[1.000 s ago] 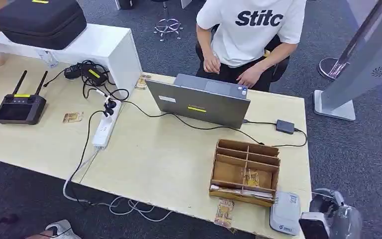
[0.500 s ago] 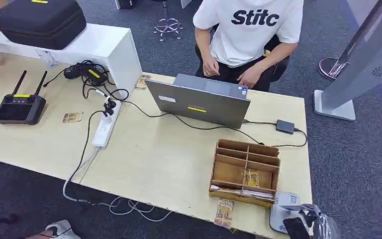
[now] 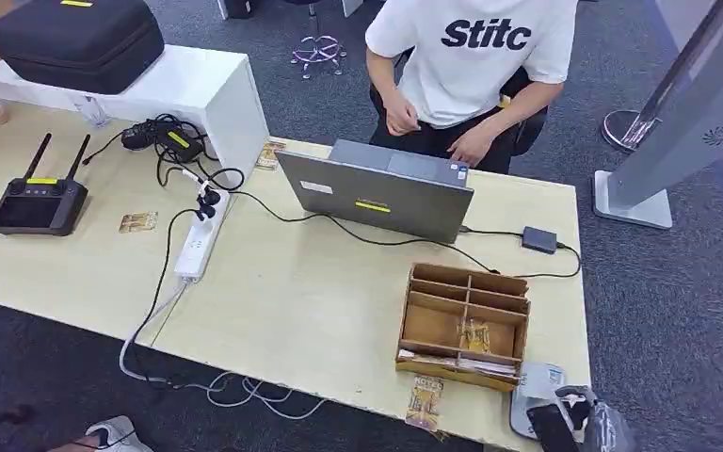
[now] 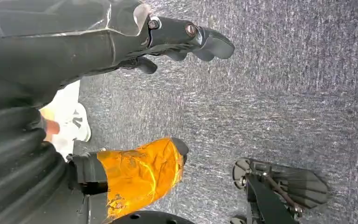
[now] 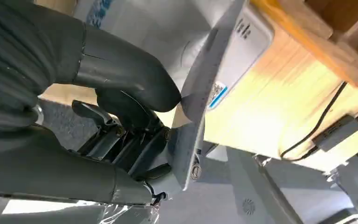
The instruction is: Pass the card to the sensor for recognition and then transmit it.
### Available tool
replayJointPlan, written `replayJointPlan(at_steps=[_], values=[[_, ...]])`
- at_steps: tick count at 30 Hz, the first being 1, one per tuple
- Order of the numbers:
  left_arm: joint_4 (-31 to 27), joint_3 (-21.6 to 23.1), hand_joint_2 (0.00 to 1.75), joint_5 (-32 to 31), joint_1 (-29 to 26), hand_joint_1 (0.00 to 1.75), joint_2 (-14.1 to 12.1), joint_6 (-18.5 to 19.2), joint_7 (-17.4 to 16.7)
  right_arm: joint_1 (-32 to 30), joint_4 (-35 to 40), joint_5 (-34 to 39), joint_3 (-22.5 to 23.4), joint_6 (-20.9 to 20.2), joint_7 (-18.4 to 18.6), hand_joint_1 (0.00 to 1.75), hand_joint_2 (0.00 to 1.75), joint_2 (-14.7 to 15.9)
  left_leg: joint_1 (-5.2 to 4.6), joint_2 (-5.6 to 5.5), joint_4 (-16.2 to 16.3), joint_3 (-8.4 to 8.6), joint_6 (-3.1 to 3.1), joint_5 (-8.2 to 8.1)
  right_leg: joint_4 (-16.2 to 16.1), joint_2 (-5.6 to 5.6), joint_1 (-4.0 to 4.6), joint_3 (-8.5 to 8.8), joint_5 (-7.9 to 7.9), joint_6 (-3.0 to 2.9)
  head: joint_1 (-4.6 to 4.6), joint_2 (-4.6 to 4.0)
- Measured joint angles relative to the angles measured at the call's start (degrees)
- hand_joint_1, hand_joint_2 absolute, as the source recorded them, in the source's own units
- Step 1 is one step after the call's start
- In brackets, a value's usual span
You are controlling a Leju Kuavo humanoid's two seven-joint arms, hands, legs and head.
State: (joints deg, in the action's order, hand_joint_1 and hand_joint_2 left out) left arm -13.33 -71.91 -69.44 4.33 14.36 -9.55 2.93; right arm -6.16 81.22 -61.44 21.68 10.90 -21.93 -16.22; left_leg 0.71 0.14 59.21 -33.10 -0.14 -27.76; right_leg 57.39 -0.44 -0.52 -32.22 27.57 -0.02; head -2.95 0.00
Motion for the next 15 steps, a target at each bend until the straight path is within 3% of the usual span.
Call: replayJointPlan(at_steps=[9,15], values=[[0.0,0.0,1.75,-0.6,0.0,0.00,0.0,-0.1,-0.4,-1.1,12.5,6.5,-2.6,1.3,1.0,1.75,1.75,-1.0,0.01,0.01,0.0,-0.01,0.00,-0.01,0.0,0.02,-0.01,-0.04,0.00,0.00,0.02,0.00],[0.0,0.0,1.75,-0.7,0.1,0.00,0.0,-0.1,-0.5,-1.6,16.9,7.8,-3.9,1.8,0.9,1.75,1.75,-1.1,0.00,0.01,0.0,-0.03,0.00,-0.01,0.0,0.01,-0.01,-0.04,0.00,0.00,0.02,0.00]])
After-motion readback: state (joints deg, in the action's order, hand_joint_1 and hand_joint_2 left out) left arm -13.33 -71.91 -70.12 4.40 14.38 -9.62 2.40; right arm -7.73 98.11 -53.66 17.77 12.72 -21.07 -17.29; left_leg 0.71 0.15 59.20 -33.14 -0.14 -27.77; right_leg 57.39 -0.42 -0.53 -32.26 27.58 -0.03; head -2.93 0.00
